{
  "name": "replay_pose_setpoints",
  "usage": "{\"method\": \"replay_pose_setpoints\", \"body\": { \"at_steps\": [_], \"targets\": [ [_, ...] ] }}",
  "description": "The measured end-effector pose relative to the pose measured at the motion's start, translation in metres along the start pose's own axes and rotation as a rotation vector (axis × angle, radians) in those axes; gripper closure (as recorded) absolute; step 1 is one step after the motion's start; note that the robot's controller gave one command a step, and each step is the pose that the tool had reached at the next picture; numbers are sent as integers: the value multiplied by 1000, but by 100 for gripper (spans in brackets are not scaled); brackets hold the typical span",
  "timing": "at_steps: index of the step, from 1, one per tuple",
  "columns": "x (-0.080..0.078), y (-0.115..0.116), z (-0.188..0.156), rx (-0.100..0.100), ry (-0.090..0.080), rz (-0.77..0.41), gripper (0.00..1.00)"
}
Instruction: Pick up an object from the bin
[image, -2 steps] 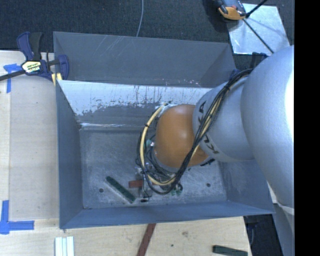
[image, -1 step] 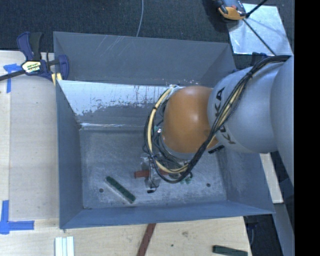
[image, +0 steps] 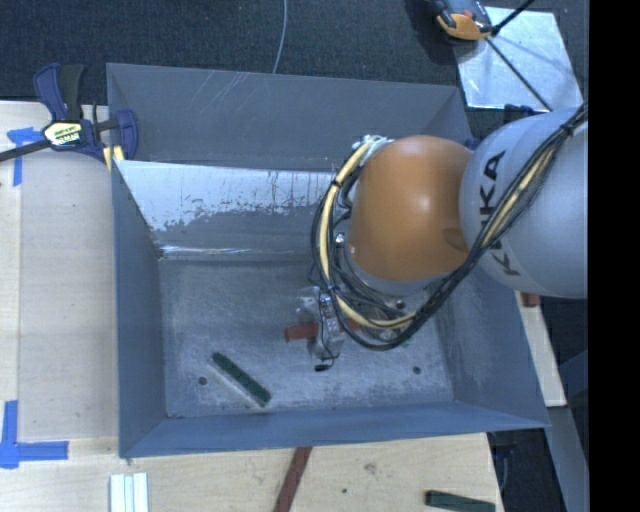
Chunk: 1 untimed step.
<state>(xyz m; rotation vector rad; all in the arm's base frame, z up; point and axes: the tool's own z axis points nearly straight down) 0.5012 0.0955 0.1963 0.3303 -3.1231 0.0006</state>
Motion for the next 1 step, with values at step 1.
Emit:
{"method": "replay_pose_setpoints", "body": {
  "at_steps": [1],
  "targets": [
    [-2,-3,-39,0,-5,33,100]
  ]
}}
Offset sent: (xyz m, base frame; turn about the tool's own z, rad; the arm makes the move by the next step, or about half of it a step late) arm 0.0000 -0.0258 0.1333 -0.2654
